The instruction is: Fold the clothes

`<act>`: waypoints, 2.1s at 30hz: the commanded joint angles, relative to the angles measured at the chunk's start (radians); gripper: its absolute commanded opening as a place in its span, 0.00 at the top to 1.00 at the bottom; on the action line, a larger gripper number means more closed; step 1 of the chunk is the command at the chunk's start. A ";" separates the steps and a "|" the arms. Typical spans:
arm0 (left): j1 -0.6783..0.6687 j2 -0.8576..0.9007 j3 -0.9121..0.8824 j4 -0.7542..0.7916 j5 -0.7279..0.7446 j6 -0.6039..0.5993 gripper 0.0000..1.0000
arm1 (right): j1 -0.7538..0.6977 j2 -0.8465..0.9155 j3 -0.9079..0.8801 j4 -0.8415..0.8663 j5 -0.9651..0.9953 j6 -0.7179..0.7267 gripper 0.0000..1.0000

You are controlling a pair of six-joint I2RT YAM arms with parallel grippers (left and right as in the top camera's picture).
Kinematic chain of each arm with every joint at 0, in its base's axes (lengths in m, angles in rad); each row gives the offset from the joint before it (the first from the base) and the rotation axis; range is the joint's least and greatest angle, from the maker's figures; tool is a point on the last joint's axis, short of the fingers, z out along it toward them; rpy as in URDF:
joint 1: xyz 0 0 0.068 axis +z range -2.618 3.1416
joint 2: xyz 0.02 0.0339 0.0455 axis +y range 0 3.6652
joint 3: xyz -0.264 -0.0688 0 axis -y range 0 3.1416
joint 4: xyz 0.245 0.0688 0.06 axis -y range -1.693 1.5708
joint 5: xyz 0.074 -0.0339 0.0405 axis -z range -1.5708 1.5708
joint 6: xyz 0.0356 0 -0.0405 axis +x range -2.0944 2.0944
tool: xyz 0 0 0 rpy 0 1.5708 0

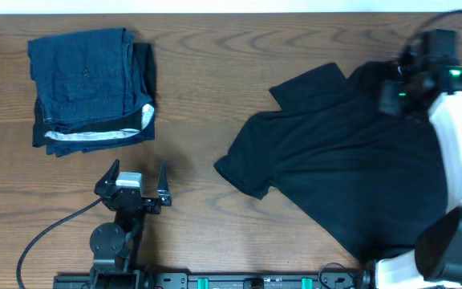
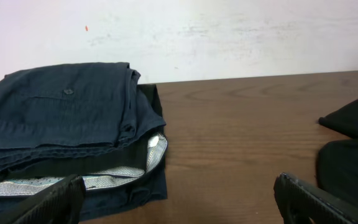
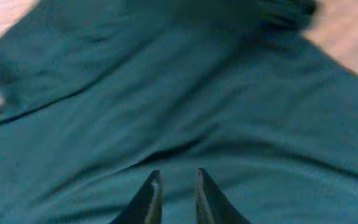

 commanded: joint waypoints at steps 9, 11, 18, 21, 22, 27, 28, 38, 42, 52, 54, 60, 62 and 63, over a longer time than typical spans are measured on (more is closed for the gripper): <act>-0.003 -0.006 -0.015 -0.035 0.014 0.017 0.02 | -0.195 0.211 -0.028 0.016 0.001 0.056 0.99; -0.003 -0.006 -0.015 -0.035 0.014 0.017 0.02 | -0.222 0.248 -0.028 0.030 0.008 0.076 0.99; -0.003 -0.006 -0.015 -0.035 0.014 0.017 0.02 | -0.328 0.338 -0.028 0.033 0.169 0.224 0.99; -0.003 -0.006 -0.015 -0.035 0.014 0.017 0.02 | -0.372 0.350 -0.029 0.039 0.193 0.256 0.99; -0.003 -0.006 -0.015 -0.035 0.014 0.017 0.02 | -0.386 0.351 -0.029 0.044 0.192 0.266 0.99; -0.003 -0.006 -0.015 -0.035 0.014 0.017 0.02 | -0.439 0.378 -0.029 0.106 0.185 0.291 0.99; -0.003 -0.006 -0.015 -0.035 0.014 0.017 0.02 | -0.444 0.386 -0.029 0.113 0.180 0.291 0.99; -0.003 -0.006 -0.015 -0.035 0.014 0.017 0.02 | -0.453 0.523 -0.029 0.250 0.184 0.290 0.99; -0.003 -0.006 -0.015 -0.035 0.014 0.017 0.02 | -0.453 0.572 -0.028 0.360 0.183 0.286 0.99; -0.003 -0.006 -0.015 -0.035 0.014 0.017 0.02 | -0.446 0.717 -0.028 0.702 0.040 0.159 0.99; -0.003 -0.006 -0.015 -0.035 0.014 0.017 0.02 | -0.437 0.737 -0.028 0.776 0.022 0.092 0.99; -0.003 -0.006 -0.015 -0.035 0.014 0.017 0.02 | -0.422 0.698 0.020 0.799 0.025 0.017 0.96; -0.003 -0.006 -0.015 -0.035 0.014 0.017 0.02 | -0.422 0.649 0.055 0.763 0.021 0.026 0.95; -0.003 -0.006 -0.015 -0.035 0.014 0.017 0.02 | -0.421 0.615 0.075 0.739 0.021 0.026 0.91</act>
